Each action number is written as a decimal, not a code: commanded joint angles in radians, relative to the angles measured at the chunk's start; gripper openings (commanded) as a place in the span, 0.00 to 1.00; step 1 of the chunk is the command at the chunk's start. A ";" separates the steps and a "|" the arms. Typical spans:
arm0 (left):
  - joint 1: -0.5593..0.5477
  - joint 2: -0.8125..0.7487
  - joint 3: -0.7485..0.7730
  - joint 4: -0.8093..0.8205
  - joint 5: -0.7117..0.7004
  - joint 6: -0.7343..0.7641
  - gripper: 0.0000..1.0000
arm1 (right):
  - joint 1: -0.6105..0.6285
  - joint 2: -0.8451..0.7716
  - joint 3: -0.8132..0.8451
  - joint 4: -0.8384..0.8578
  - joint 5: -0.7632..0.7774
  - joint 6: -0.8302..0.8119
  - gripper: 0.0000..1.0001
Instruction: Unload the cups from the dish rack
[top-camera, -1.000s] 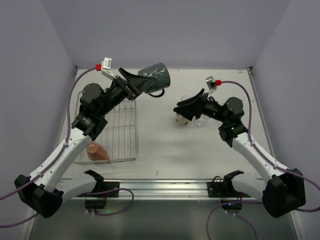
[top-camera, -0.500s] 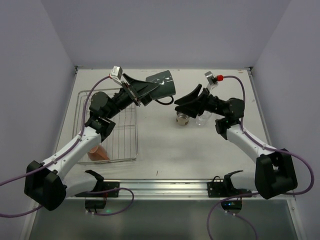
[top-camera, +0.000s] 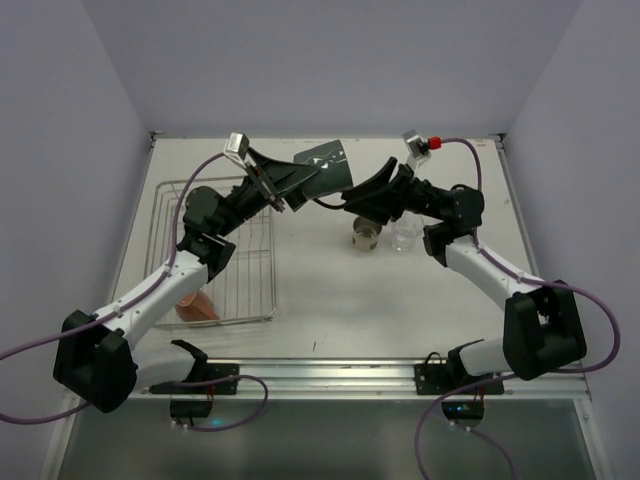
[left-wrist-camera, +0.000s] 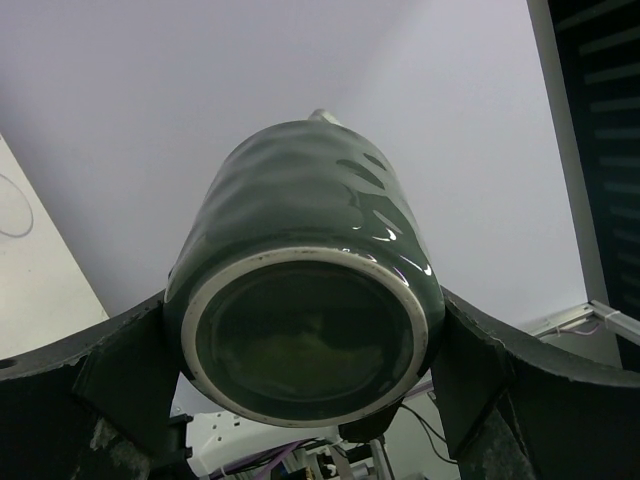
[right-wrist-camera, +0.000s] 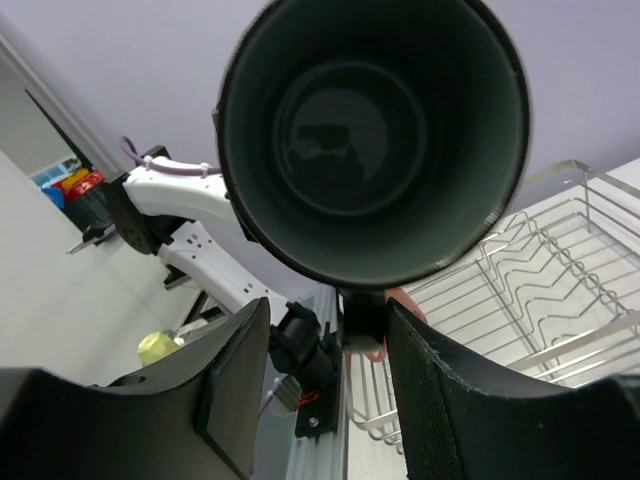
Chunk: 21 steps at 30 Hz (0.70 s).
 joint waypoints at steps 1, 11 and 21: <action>0.006 -0.005 0.007 0.141 0.008 -0.029 0.00 | 0.026 -0.009 0.071 -0.020 0.015 -0.058 0.52; 0.000 0.027 0.021 0.173 0.013 -0.049 0.00 | 0.080 0.014 0.121 -0.113 0.050 -0.141 0.47; -0.013 0.037 0.024 0.189 0.019 -0.071 0.00 | 0.104 0.077 0.170 -0.112 0.061 -0.137 0.43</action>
